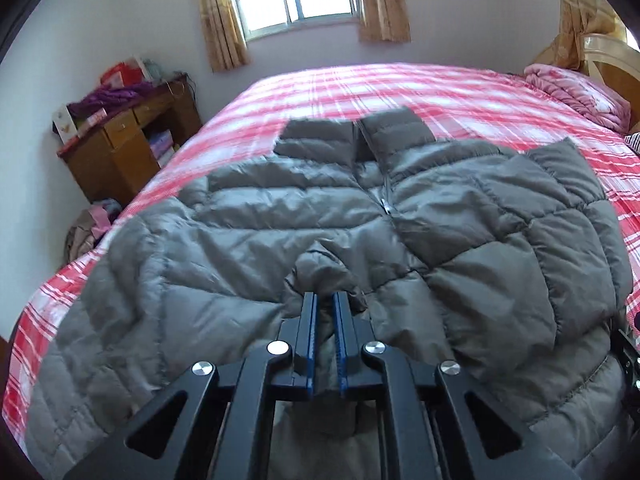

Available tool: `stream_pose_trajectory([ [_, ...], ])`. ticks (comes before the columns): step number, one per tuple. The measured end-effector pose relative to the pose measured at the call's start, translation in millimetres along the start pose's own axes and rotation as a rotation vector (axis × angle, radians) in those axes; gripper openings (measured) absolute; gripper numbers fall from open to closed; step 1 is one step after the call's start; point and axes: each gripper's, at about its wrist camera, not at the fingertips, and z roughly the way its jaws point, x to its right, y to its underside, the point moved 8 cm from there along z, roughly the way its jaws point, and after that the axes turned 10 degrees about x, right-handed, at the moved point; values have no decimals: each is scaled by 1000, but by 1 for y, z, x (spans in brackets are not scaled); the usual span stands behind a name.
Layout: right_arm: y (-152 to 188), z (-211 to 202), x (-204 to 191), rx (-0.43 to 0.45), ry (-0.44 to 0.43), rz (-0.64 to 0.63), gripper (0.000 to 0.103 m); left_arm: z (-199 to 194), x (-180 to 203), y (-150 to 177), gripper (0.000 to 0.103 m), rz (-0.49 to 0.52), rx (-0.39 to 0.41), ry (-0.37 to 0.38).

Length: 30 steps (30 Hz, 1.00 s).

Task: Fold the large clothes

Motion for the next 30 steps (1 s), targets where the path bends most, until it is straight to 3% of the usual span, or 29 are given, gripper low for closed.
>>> stream_pose_trajectory([
  [8, 4, 1, -4, -2, 17, -21, 76, -20, -49, 2, 2, -9, 35, -72],
  [14, 6, 4, -5, -10, 32, -34, 78, -27, -64, 8, 6, -158, 8, 3],
  [16, 6, 4, -8, -13, 38, -52, 78, -25, -63, 6, 23, -207, -9, 36],
  [18, 6, 4, -9, -10, 40, -59, 78, -27, -62, 0, 69, -232, 19, 35],
  [20, 7, 4, -8, -11, 38, -58, 78, -33, -58, -10, 80, -246, 78, 38],
  [25, 8, 5, -9, -15, 31, -52, 78, -24, -32, -18, 81, -170, 60, 44],
  [29, 8, 5, -8, -15, 26, -45, 78, 5, -11, -6, 80, -94, -31, 33],
  [30, 8, 5, -8, -15, 25, -45, 78, 9, -10, -3, 67, -95, -40, 34],
])
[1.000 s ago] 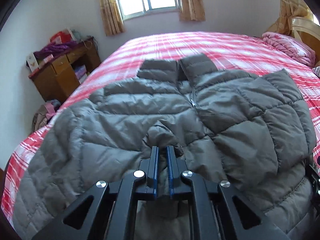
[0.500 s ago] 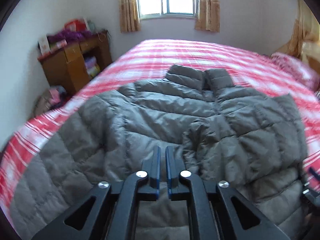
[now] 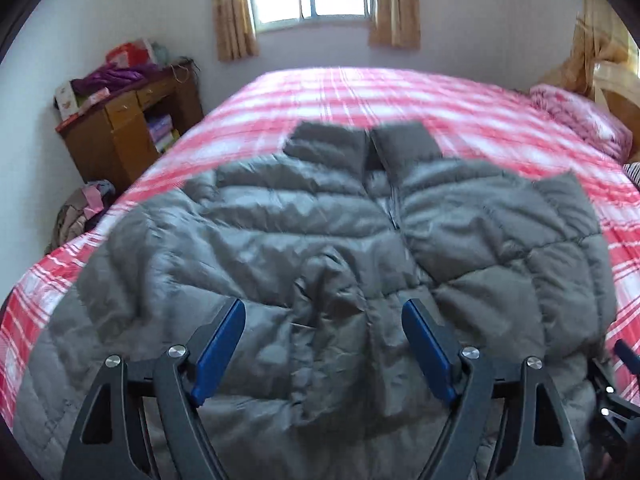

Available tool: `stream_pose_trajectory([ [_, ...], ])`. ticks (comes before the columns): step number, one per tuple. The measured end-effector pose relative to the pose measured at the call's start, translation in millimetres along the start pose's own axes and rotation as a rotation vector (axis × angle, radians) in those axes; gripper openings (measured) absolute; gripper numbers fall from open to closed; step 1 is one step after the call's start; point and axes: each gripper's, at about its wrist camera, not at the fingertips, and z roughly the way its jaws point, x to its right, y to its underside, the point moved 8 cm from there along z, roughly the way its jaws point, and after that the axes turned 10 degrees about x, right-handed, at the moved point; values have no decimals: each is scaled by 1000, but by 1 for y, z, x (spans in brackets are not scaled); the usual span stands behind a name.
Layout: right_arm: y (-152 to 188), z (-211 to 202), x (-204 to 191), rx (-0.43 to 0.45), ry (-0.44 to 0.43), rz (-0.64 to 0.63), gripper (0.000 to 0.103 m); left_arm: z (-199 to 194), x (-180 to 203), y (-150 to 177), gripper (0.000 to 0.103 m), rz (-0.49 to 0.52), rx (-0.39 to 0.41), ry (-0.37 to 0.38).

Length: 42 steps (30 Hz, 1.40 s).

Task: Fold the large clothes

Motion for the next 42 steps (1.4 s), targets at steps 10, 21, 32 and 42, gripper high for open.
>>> stream_pose_trajectory([
  [10, 0, 1, 1, 3, -11, 13, 79, -33, -8, 1, 9, 59, 63, 29],
  [21, -1, 1, 2, 10, -12, 13, 80, -66, -44, 46, 9, 92, 35, -47],
  [32, -2, 3, 8, -36, -89, 89, 87, -89, -54, 50, 65, 123, 78, -167],
  [42, -50, -37, 41, -40, -149, 99, 87, -116, -61, 0, 85, 64, 221, -127],
])
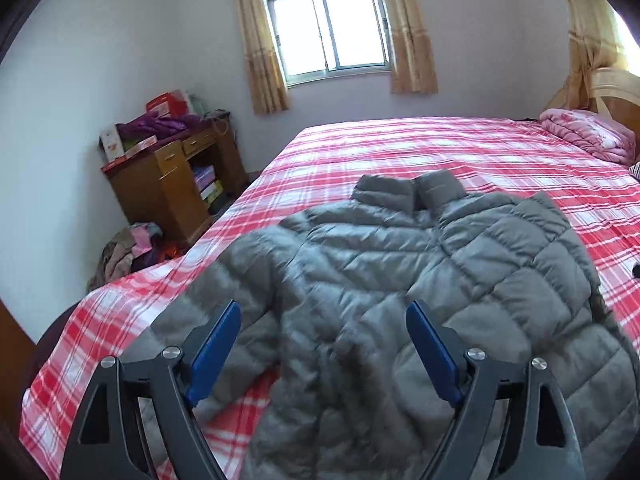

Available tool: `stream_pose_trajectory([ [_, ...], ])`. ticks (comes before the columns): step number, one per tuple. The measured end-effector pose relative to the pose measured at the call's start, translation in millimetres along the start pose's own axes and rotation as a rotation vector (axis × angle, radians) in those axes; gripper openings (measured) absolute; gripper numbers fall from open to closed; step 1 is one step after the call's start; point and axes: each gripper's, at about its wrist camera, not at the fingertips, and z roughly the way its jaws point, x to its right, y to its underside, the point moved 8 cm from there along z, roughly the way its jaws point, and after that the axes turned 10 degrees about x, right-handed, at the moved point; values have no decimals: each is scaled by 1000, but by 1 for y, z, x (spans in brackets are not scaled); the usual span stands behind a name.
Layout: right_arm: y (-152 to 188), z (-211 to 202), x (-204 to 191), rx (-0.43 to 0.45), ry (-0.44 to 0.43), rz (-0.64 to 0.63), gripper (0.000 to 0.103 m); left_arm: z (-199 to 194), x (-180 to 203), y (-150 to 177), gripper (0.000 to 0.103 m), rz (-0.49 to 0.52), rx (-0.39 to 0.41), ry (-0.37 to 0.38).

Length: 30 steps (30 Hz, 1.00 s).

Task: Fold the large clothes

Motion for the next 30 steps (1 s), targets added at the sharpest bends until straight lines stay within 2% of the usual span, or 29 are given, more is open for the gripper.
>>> stream_pose_trajectory([
  [3, -37, 7, -9, 38, -25, -3, 87, 25, 19, -7, 85, -7, 9, 11],
  [5, -56, 22, -17, 80, -17, -16, 80, 43, 27, -3, 85, -15, 9, -23],
  [7, -62, 42, -28, 107, -19, -38, 70, 66, 32, 11, 85, -22, -40, -49],
  [12, -44, 98, -58, 65, -41, -94, 66, 103, 30, 49, 85, -16, -159, -94],
  [16, -17, 122, -65, 11, -50, -110, 66, 111, 27, 66, 87, -54, -187, -63],
  [21, -5, 136, -53, -59, -65, -48, 70, 112, 33, 76, 93, -42, -206, -64],
  [30, 3, 141, -60, -95, -3, -148, 75, 124, 29, 85, 99, -97, -256, -40],
])
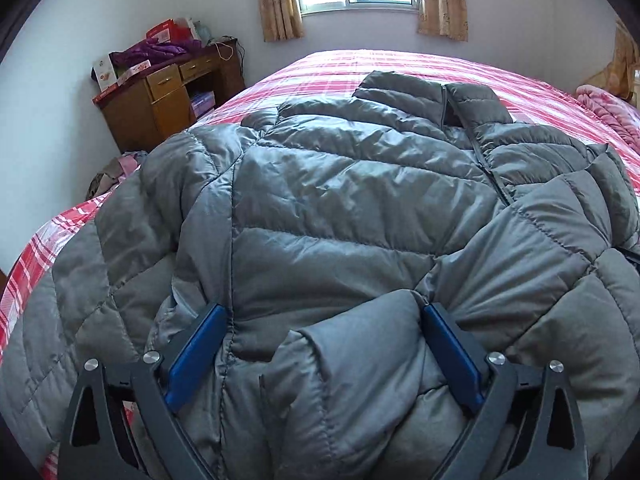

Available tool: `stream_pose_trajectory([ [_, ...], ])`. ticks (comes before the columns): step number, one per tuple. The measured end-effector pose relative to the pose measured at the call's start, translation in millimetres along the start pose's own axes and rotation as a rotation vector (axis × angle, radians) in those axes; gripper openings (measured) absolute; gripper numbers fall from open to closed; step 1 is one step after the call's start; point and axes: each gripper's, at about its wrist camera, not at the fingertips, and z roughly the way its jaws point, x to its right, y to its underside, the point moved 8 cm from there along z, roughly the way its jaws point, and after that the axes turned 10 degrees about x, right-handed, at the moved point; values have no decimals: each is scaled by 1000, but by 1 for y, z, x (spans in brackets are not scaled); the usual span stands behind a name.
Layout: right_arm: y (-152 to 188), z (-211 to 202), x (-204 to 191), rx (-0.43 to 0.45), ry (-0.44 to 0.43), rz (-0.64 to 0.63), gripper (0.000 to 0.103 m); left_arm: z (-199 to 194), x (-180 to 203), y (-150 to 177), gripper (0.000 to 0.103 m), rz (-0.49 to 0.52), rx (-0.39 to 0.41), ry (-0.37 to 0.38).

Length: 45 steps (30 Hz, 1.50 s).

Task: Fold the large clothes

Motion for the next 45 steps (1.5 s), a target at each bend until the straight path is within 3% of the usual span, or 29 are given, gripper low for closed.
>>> stream_pose_trajectory([
  [3, -6, -10, 1, 9, 25, -32, 75, 0, 0, 0, 100, 0, 3, -6],
  [6, -15, -41, -7, 72, 29, -15, 75, 0, -1, 0, 100, -7, 2, -3],
  [11, -14, -74, -60, 120, -95, -91, 79, -1, -3, 1, 101, -14, 2, -11],
  [14, 4, -60, -79, 74, -118, -130, 79, -1, -6, 3, 102, -36, -5, 7],
  [19, 30, -35, -78, 36, -99, -153, 82, 1, -5, 3, 102, -40, -22, 17],
  [45, 35, -22, -82, 19, -46, -198, 84, 4, -4, 4, 102, -58, -34, 33],
])
